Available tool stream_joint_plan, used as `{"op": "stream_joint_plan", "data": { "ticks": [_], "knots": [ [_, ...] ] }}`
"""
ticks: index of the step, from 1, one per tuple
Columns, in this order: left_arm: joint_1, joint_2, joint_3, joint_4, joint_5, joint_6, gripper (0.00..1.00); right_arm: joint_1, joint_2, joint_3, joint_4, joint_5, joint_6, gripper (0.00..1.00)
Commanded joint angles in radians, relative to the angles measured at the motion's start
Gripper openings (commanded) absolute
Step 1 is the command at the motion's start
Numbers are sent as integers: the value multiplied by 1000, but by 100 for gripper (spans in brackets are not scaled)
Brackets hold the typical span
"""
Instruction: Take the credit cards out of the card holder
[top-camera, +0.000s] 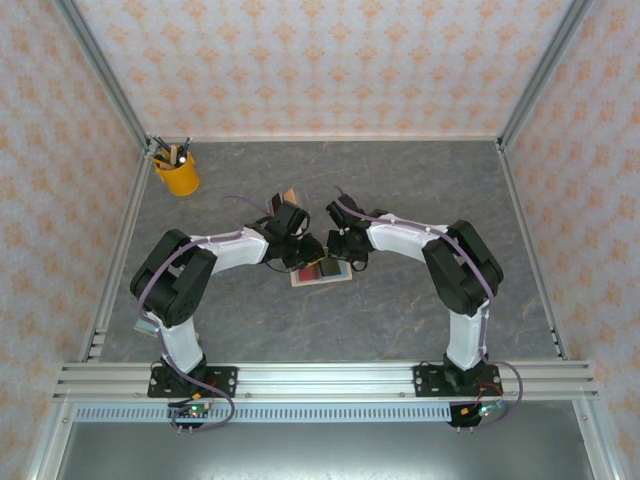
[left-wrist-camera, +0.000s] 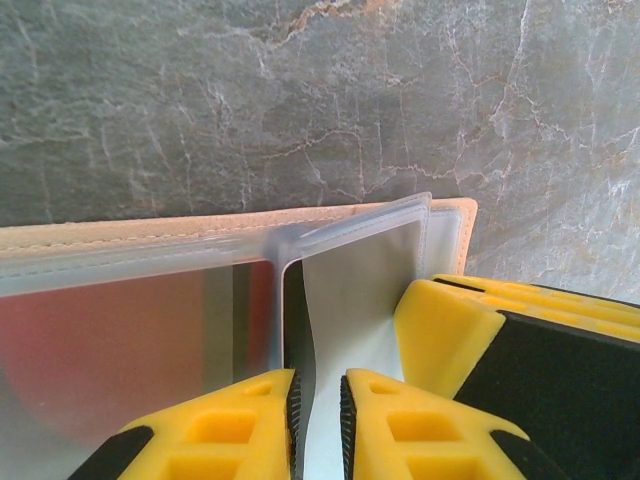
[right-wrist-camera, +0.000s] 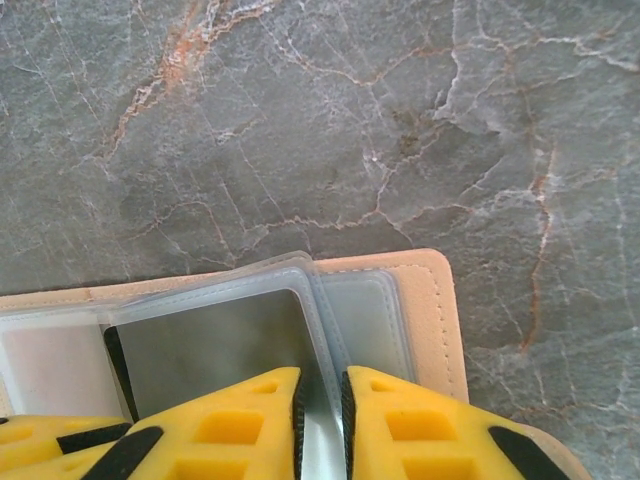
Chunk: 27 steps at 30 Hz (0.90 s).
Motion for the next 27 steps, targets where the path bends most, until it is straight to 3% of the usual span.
{"op": "stream_joint_plan", "data": {
  "ticks": [1,8,17,27],
  "knots": [
    [0,-10,-24,-1,-12,7,21,4,19,-33,-40,-18,-10,19],
    [20,-50,-26,-61,-51,60,20,4,28,-31,-45,-18,-14,18],
    [25,-26,-61,59,44,39,18,2,34,-28,-51,-20,-18,18],
    [31,6,-67,104,69,17,16,1,35,-28,-50,-24,-23,18]
  ]
}}
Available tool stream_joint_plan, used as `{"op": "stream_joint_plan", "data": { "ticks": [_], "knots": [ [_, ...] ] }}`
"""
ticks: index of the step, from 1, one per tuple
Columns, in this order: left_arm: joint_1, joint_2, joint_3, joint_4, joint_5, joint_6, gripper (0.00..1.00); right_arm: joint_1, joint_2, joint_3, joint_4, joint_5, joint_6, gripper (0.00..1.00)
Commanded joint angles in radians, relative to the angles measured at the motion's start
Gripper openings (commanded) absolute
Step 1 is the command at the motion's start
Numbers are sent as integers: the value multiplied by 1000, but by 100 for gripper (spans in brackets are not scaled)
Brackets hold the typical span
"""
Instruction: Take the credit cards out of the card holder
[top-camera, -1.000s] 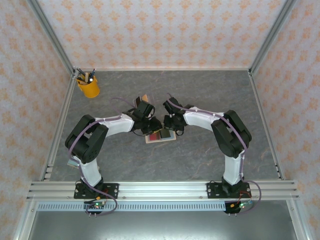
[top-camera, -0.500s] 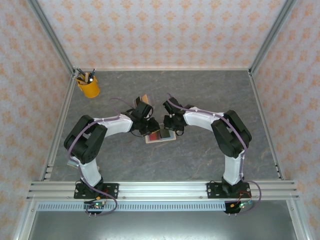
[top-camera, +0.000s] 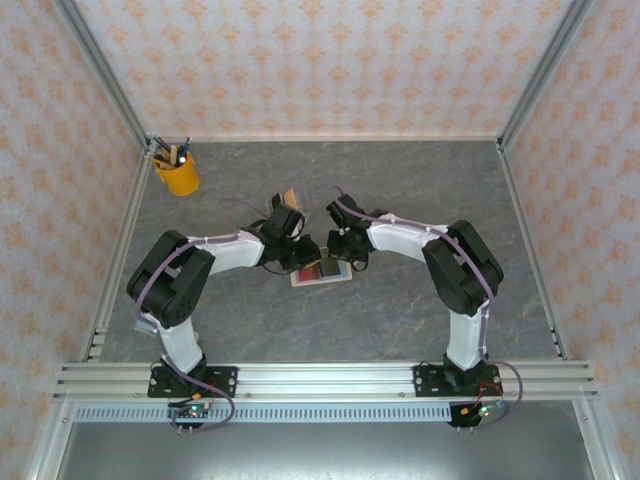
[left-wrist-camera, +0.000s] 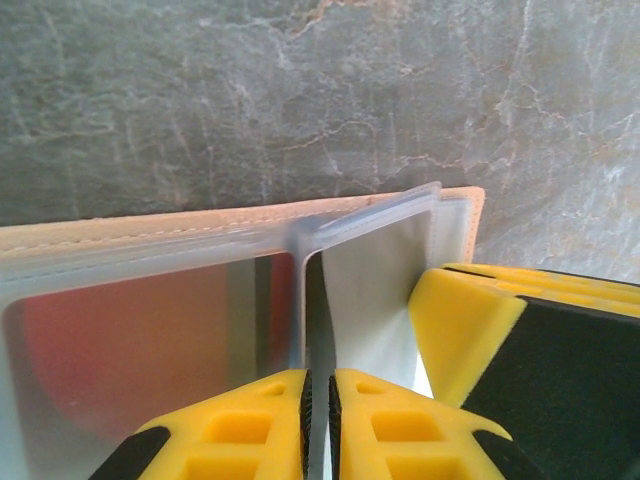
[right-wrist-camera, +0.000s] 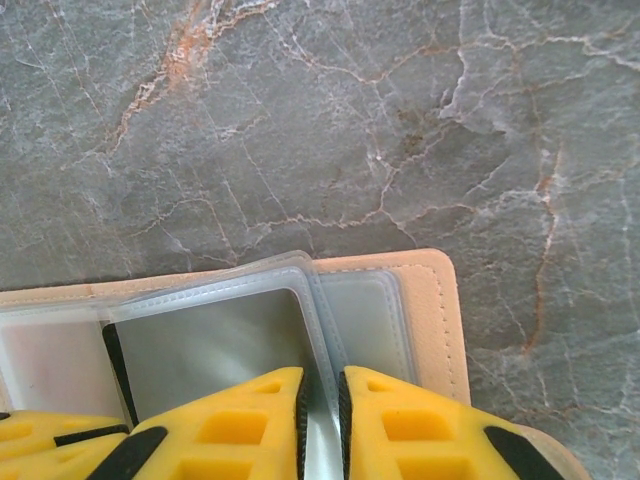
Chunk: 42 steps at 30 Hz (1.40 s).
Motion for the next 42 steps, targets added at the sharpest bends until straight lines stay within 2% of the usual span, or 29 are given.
{"op": "stream_joint_plan", "data": {
  "ticks": [1,30,42],
  "knots": [
    [8,23,-13,40,27,-9,16,3,36,-27,-52,-17,-11,18],
    [29,-49,-25,-62,-52,22,16,4,54,-21,-61,-25,-15,17],
    [30,23,-30,46,34,-15,19,3,55,-19,-61,-31,-17,17]
  ]
}}
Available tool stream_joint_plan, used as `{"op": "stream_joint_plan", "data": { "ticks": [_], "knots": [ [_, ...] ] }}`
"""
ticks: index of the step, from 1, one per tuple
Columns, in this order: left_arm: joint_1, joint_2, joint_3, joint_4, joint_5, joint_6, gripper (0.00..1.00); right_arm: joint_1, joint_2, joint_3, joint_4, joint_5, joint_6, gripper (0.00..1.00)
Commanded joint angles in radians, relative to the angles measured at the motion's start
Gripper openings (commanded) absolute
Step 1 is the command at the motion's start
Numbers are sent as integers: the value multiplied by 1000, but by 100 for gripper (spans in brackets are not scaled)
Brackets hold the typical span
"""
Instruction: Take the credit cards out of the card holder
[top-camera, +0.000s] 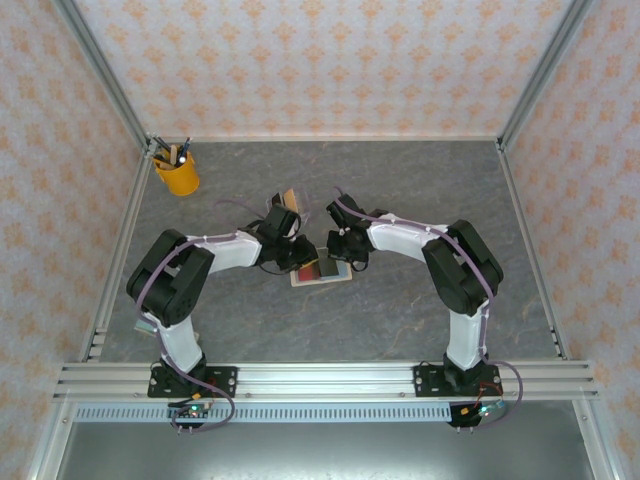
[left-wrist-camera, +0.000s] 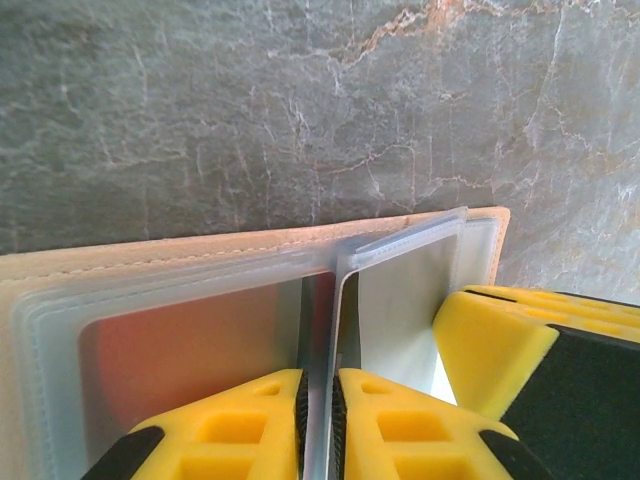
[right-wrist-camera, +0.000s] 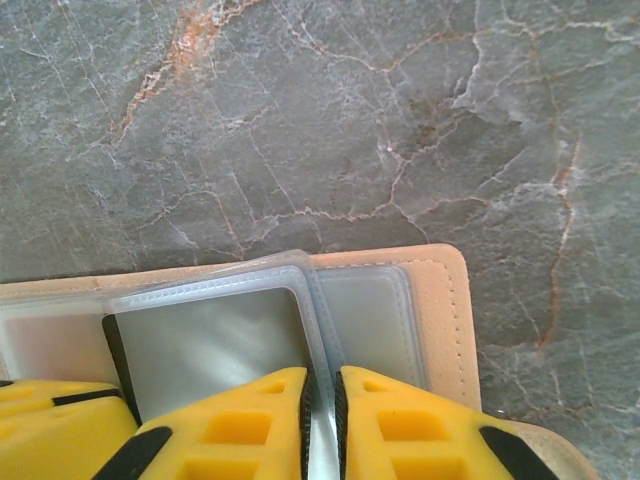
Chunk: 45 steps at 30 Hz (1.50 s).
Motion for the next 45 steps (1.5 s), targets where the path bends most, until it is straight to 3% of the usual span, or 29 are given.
{"op": "stream_joint_plan", "data": {
  "ticks": [1,16,25,38,45],
  "knots": [
    [6,18,-10,33,25,-10,19,4,54,-19,-62,-12,-14,16],
    [12,48,-38,147,104,-38,16,4,57,-23,-58,-18,-18,15],
    [38,22,-71,118,86,-15,3,3,69,-22,-89,45,-13,15],
    [88,-86,-124,-25,38,74,0,3,59,-11,-129,129,-12,15],
    [100,-188,-95,-180,-35,136,0,3,-7,15,-97,47,-36,19]
  ]
}}
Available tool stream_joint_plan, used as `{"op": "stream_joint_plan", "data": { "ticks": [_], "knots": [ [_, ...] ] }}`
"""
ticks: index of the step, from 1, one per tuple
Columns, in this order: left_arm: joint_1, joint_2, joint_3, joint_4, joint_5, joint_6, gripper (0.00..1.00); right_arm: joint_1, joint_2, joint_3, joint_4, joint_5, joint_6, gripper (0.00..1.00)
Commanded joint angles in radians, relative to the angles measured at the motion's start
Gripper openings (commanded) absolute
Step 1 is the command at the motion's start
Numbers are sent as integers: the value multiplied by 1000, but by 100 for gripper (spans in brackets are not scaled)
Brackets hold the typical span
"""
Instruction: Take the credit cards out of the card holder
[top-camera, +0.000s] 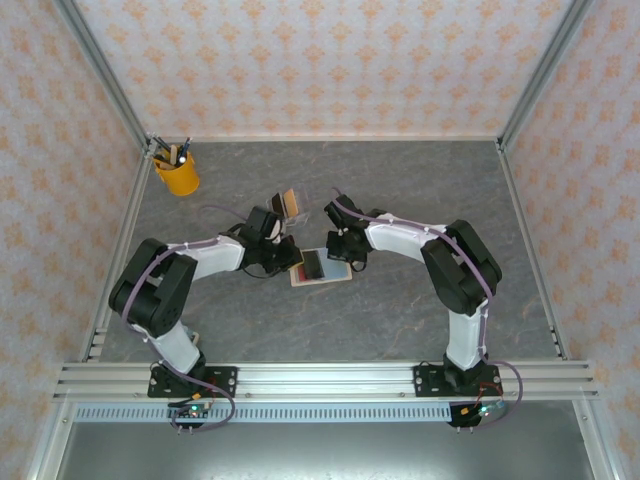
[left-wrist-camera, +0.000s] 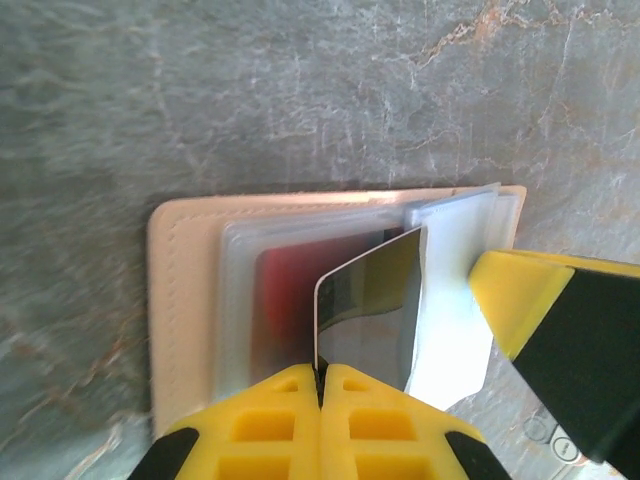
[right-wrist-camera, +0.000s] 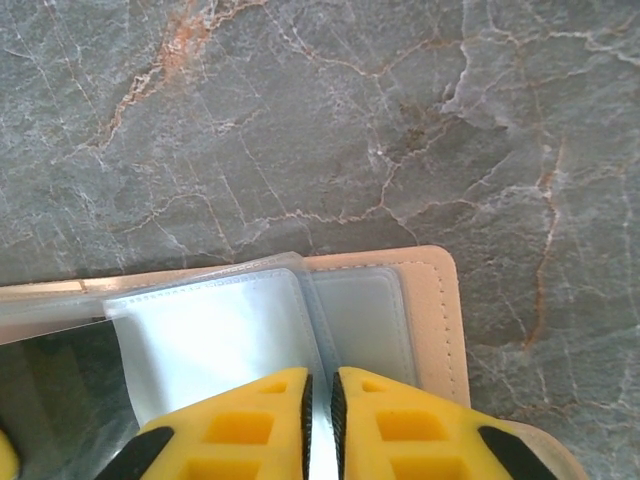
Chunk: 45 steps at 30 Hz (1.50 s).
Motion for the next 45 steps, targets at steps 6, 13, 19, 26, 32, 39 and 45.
{"op": "stream_joint_plan", "data": {
  "ticks": [6,13,19,26,32,39,45],
  "knots": [
    [11,-187,28,-263,-162,109,0,-4,-152,-32,9,-93,-62,29],
    [8,-307,37,-318,-235,119,0,-9,-331,-132,93,-122,-101,45],
    [3,-342,112,-400,-276,141,0,-17,-393,-184,139,-111,-100,55],
    [3,-311,361,-614,-472,203,0,-20,-399,-226,189,-97,-114,73],
    [4,-167,580,-712,-617,223,0,-21,-424,-289,260,-41,-124,86],
    [3,46,797,-763,-769,224,0,-21,-471,-370,329,13,-131,96],
    [2,226,945,-806,-751,208,0,-21,-473,-383,337,31,-133,98]
  ]
}}
